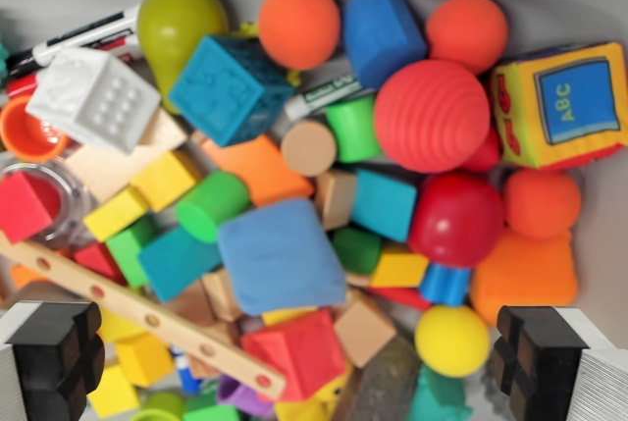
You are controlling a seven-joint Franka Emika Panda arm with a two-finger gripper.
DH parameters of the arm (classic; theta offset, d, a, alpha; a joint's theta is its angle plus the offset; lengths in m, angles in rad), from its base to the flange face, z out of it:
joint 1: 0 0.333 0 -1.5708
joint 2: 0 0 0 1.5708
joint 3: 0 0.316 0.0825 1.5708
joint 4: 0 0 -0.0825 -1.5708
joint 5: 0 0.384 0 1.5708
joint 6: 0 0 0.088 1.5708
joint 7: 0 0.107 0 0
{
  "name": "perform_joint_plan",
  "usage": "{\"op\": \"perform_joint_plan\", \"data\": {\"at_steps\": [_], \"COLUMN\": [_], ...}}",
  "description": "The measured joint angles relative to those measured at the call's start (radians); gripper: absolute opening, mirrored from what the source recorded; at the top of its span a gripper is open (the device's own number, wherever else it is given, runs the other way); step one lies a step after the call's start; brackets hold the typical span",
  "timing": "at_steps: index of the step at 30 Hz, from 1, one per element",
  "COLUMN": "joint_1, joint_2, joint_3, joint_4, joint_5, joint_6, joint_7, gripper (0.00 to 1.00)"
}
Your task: Pick an object from the bin
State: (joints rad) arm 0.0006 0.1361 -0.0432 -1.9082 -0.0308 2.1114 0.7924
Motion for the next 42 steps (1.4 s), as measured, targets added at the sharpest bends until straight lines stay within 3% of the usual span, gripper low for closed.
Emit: {"op": "perform_joint_plan", "data": {"at_steps": [23,42], "joint_1": [0.0,-0.001], "joint_2": [0.0,-0.002], "joint_3": [0.0,0.0], "joint_4": [-0.026,-0.066], "joint_5": [0.001,0.006], "joint_6": [0.021,0.056], "joint_7": [-0.08,-0.201], "gripper": [1.0,1.0]}}
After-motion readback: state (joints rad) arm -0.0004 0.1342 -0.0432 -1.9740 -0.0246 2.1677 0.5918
